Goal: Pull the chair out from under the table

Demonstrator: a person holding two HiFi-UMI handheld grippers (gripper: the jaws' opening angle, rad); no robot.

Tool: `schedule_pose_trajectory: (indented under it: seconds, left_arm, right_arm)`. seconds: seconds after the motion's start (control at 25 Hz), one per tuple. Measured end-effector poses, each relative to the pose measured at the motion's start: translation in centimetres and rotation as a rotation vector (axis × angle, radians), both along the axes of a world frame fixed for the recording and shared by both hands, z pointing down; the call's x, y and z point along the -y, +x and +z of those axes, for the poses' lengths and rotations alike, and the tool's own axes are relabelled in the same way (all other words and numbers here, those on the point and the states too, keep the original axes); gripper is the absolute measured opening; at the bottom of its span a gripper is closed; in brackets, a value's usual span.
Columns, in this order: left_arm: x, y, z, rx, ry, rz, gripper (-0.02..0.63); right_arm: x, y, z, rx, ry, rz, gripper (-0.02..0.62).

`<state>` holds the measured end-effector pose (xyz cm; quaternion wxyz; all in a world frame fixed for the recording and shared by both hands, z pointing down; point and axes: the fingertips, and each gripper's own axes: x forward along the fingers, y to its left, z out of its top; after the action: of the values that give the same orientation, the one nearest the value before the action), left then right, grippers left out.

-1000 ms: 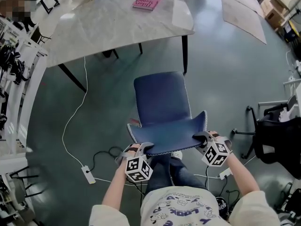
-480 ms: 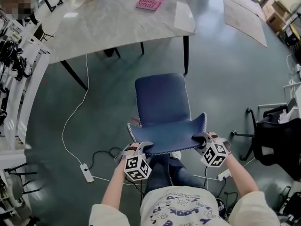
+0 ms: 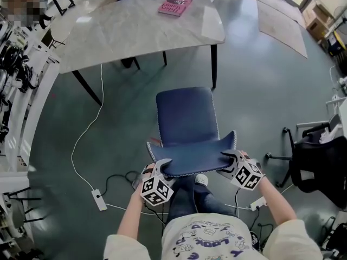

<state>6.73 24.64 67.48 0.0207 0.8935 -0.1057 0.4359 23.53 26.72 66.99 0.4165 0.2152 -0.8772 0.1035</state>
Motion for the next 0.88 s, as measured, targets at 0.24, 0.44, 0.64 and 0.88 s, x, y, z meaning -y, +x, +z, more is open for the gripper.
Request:
schedule_pose_trajectory:
  seconds: [0.24,0.44,0.64,0.88]
  left_arm:
    - [-0.6,-1.0,-2.6,-0.073,-0.028,-0.052,0.278]
    - [0.4,-0.9,-8.0,-0.228,-0.029,-0.166,0.278]
    - [4.7,-0.4,-14.9,-0.354,0.098,-0.344,0.158]
    - [7.8,1.2,-23.3,-0.481,0.29,-0.475,0.062]
  right_arm:
    - [-0.4,-1.1,-3.1,0.077,0.021,-0.028,0.295]
    - [1.9,-2.0,-9.1,0.232,0.095,0.072,0.293]
    - [6.5,-1.3,-15.2,0.357,0.285,0.235,0.22]
    - [9.4,-0.4,-22.9,0.458,0.472,0.419,0.152]
